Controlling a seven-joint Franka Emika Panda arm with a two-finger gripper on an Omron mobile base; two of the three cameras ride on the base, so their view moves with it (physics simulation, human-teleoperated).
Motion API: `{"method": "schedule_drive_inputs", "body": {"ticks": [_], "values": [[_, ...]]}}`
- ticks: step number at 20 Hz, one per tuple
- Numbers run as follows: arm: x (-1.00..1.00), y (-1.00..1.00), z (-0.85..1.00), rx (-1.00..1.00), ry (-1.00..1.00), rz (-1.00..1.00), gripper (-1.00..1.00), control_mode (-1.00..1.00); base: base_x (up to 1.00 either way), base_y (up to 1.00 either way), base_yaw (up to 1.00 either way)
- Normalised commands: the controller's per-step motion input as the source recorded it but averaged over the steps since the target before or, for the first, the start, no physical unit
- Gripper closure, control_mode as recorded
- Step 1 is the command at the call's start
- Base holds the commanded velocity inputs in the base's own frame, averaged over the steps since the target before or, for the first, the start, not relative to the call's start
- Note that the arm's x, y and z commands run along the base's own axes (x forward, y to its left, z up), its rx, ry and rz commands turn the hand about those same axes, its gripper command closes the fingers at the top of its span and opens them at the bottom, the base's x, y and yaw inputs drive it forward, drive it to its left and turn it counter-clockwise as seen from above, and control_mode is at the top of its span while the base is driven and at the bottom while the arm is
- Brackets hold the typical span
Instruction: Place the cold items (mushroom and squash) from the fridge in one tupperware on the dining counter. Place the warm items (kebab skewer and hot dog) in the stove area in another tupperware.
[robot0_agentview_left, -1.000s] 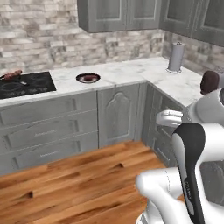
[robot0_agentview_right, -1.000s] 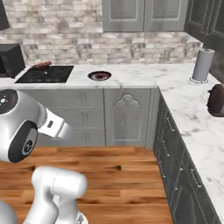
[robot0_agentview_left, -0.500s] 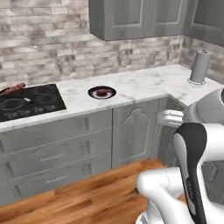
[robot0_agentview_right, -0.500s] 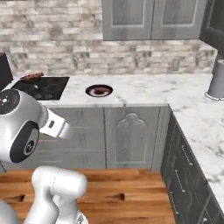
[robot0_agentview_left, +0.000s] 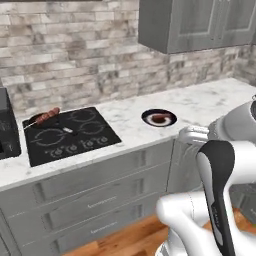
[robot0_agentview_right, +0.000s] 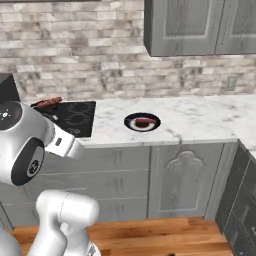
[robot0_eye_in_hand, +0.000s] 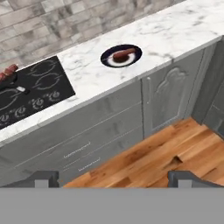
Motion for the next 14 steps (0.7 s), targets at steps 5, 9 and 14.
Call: {"method": "schedule_drive_inputs", "body": {"ticks": [5,9,14], "values": [[0.00,0.00,0.00,0.00,0.00,0.00,-1.00,1.00,0.62,0.79,0.06],[0.00,0.00,0.00,0.00,0.00,0.00,-1.00,1.00,0.58,0.28,0.17],[0.00,0.00,0.00,0.00,0.00,0.00,-1.00,1.00,0.31,0.24,0.35]]}}
